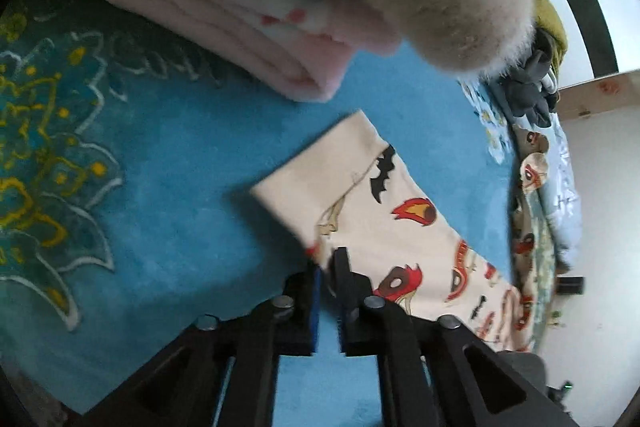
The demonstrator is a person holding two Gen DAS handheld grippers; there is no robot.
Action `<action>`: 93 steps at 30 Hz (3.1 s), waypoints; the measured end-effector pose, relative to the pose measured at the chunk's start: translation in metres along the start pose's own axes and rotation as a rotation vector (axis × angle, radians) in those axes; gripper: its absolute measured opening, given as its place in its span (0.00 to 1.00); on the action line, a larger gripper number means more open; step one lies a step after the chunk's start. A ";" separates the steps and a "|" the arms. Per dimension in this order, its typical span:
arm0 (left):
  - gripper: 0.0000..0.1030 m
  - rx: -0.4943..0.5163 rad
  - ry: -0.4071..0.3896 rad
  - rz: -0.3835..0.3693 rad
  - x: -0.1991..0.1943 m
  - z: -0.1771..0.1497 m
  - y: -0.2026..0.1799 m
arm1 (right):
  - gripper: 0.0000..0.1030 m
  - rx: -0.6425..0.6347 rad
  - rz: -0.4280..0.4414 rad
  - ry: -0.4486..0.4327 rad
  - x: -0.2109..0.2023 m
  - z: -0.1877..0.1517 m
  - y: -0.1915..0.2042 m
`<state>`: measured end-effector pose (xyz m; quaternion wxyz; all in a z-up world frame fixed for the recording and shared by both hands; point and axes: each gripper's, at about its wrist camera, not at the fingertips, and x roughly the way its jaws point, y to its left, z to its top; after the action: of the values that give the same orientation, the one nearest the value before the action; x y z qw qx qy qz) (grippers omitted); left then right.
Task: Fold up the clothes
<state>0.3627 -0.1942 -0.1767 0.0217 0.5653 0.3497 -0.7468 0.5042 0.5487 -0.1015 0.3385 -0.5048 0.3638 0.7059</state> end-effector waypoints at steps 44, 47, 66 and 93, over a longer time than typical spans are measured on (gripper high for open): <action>0.55 0.280 0.175 -0.178 0.227 0.156 -0.424 | 0.39 -0.223 0.131 0.075 0.094 0.119 0.147; 0.03 0.272 0.199 -0.154 0.243 0.159 -0.432 | 0.38 -0.262 0.130 0.068 0.094 0.117 0.155; 0.03 0.165 -0.133 0.017 0.085 0.122 -0.206 | 0.00 -0.227 0.150 -0.072 0.048 0.143 0.133; 0.43 -0.033 -0.038 -0.058 0.097 0.114 -0.145 | 0.20 -0.448 0.121 0.072 0.101 0.115 0.186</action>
<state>0.1706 -0.1119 -0.1744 0.0160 0.5399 0.3779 -0.7519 0.2674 0.5644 -0.1401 0.1621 -0.5694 0.2396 0.7695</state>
